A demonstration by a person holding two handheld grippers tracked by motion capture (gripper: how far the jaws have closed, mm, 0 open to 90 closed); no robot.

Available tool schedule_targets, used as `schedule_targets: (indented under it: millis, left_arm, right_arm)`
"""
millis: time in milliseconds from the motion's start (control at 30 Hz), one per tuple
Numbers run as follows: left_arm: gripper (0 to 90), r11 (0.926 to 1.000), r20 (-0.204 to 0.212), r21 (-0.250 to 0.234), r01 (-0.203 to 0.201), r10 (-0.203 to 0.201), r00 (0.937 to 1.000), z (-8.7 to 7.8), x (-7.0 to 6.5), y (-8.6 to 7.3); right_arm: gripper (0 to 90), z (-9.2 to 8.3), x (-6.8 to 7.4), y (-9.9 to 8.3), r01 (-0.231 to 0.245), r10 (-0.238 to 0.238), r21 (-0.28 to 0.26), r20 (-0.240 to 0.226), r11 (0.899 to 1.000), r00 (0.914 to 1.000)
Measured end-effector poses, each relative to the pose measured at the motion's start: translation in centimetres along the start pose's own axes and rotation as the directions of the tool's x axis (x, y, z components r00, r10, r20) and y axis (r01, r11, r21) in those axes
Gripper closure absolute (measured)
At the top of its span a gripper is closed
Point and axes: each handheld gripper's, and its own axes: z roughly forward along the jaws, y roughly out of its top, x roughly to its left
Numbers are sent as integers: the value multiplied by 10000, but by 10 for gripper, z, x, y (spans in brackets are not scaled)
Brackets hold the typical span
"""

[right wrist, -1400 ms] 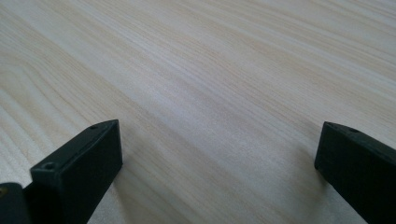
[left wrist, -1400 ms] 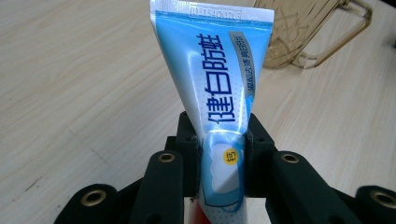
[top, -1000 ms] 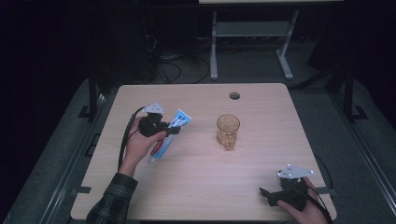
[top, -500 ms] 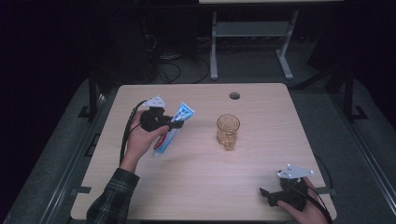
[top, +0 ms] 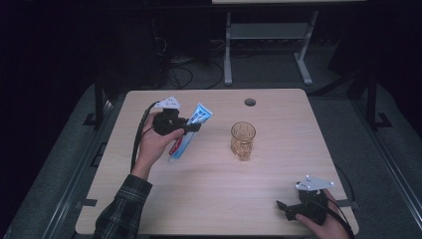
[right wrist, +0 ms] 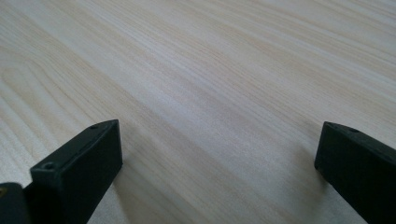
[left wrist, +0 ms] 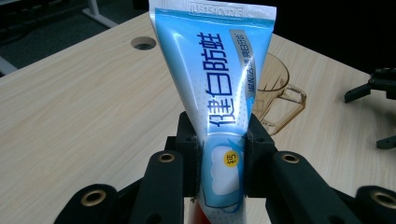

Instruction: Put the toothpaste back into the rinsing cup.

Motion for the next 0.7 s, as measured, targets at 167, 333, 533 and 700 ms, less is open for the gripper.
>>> schedule_targets:
  millis: [167,333,533,700]
  left_arm:
    - [730,9999,137,-78,-72,73,9999,2,-2,7]
    - [730,9998,228,-145,-135,138,9996,6,-4,15]
    - [730,9993,333,-117,-363,367,9988,11,-6,26]
    - [730,9990,475,-185,-413,422,9980,16,-9,35]
  right_arm:
    - [2,0,0,0,17,-17,1,-29,10000,10000]
    - [2,0,0,0,41,-41,-8,-40,10000,10000]
    - [2,0,0,0,46,-46,-7,-55,10000,10000]
    - [2,0,0,0,56,-56,-9,-62,10000,10000]
